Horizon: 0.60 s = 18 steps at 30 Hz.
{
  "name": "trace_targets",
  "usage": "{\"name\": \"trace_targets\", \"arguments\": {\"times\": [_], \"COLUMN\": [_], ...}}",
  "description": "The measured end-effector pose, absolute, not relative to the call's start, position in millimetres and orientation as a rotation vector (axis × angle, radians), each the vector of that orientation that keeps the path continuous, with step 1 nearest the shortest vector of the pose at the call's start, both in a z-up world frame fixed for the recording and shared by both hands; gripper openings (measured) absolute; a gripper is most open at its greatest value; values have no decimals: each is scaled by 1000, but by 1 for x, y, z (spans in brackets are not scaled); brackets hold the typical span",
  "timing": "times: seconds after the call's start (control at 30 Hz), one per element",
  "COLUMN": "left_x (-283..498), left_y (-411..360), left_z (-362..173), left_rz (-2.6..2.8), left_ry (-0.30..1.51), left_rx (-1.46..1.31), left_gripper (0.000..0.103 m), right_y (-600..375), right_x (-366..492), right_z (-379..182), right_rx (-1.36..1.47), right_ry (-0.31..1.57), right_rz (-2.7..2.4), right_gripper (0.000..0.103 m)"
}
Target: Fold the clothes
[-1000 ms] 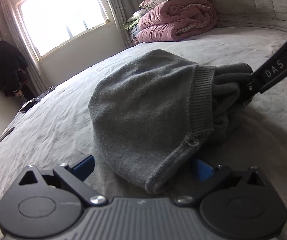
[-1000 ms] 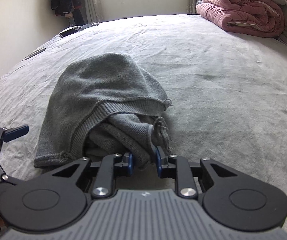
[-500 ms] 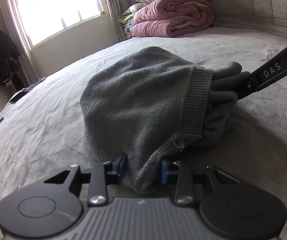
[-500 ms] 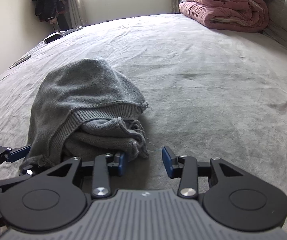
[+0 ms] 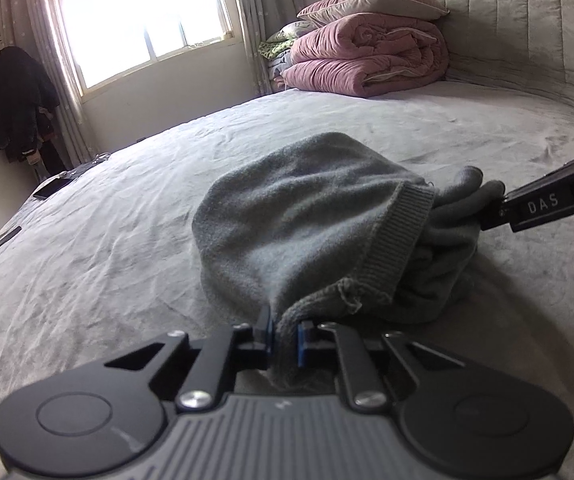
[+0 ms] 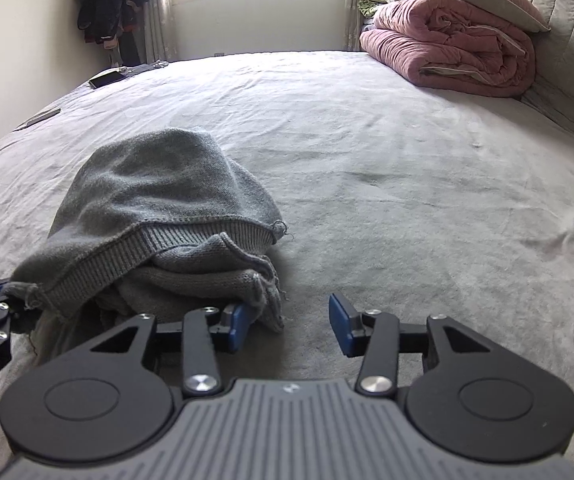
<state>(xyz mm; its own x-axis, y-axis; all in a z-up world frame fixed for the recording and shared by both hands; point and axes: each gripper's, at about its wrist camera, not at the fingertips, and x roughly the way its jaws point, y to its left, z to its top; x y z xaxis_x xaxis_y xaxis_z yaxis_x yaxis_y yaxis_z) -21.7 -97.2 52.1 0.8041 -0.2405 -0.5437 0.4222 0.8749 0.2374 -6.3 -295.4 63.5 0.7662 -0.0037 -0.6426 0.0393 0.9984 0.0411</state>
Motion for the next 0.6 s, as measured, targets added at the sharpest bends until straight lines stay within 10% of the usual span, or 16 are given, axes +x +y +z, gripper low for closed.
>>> {"name": "trace_targets", "arguments": {"times": [0.6], "left_x": [-23], "left_y": [-71], "left_z": [82], "left_rz": [-273], "left_ry": [494], "left_rx": [318], "left_gripper": [9], "right_y": [-305], "right_x": [-14], "right_z": [85], "right_rx": [85], "right_ry": [543], "right_rz": [21], "right_gripper": [63]}}
